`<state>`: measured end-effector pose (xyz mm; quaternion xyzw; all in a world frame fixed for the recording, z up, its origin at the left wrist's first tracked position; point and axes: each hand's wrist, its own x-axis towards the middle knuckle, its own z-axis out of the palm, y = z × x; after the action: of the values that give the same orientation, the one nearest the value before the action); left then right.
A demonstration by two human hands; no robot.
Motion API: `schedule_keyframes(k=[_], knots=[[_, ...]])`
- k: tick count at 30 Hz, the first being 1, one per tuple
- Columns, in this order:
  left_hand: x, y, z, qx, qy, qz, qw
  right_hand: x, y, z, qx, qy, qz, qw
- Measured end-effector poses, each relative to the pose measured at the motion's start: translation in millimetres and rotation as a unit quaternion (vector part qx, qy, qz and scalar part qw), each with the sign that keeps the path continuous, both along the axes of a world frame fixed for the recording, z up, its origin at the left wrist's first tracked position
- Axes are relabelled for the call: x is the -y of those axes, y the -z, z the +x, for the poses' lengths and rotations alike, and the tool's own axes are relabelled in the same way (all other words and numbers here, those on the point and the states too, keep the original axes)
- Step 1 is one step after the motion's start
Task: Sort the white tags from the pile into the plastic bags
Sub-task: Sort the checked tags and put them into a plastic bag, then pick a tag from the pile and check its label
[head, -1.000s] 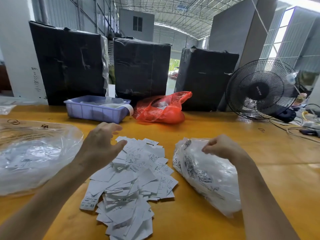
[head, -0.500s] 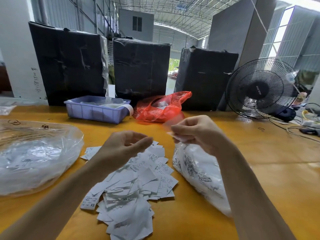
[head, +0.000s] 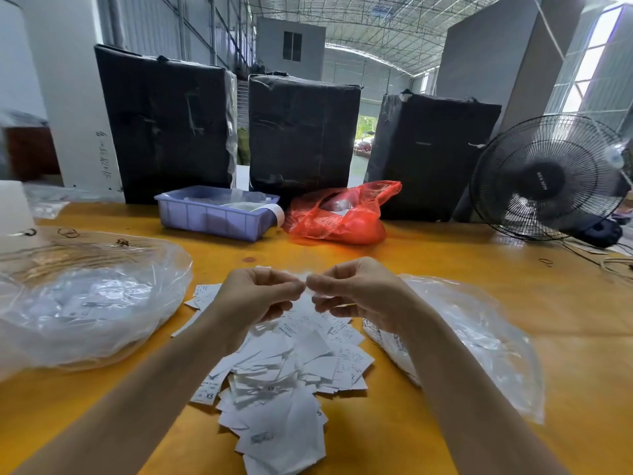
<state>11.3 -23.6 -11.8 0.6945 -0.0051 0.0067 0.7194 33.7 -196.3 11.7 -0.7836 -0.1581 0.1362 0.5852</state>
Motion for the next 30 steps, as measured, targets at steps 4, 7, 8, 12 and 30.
schedule_keyframes(k=[4, 7, 8, 12, 30], knots=[[-4.6, 2.9, 3.8, -0.021, -0.023, 0.001, 1.0, 2.5, 4.4, 7.4, -0.01, 0.065, 0.058, 0.996], [-6.5, 1.9, 2.5, -0.036, 0.046, 0.083, 0.995, 3.1, 3.5, 7.5, 0.024, 0.076, 0.045, 0.996], [-6.9, 1.2, 2.6, -0.028, 0.066, 0.105, 0.992, 2.9, 3.2, 6.8, 0.045, 0.067, 0.008, 0.997], [-6.9, 2.5, 3.1, 0.06, 0.087, 0.175, 0.979, -8.0, 4.7, 1.4, 0.12, 0.001, -0.154, 0.981], [-20.4, 20.6, 18.9, 0.07, -0.074, 0.166, 0.981, -12.6, 55.9, 22.1, 0.128, 0.008, -0.351, 0.928]])
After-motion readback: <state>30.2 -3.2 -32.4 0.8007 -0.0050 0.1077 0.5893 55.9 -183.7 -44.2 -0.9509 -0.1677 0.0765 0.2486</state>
